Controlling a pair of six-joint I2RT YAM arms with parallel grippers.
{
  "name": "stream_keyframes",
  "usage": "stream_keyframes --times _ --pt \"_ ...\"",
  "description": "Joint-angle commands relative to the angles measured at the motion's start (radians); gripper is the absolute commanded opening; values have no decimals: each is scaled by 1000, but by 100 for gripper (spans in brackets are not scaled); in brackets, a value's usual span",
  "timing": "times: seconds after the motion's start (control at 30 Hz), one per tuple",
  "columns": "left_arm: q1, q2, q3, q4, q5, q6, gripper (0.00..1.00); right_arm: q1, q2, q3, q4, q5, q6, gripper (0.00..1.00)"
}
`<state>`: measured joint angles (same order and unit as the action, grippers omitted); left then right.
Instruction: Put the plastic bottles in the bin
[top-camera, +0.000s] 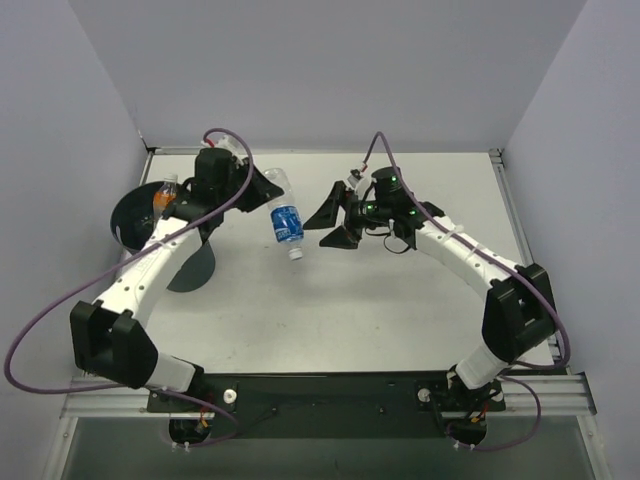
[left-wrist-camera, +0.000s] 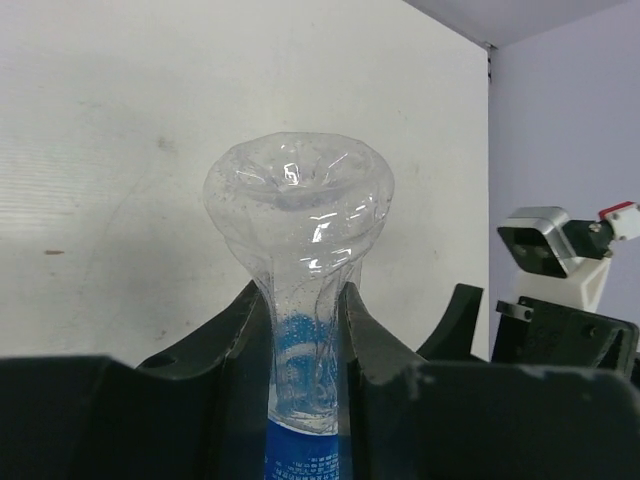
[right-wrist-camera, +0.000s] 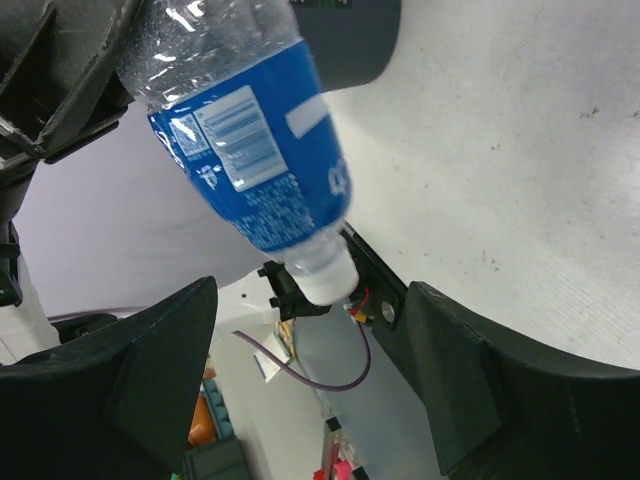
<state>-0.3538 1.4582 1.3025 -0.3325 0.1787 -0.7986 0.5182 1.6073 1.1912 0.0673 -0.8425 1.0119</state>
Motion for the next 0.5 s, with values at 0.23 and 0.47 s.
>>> stream_keyframes --times 0.23,0.47 --pt "209 -310 225 -329 -412 335 11 -144 -34 85 -187 49 -125 71" --pt "248 -345 268 -343 -723 541 13 -132 25 111 -235 53 -167 71"
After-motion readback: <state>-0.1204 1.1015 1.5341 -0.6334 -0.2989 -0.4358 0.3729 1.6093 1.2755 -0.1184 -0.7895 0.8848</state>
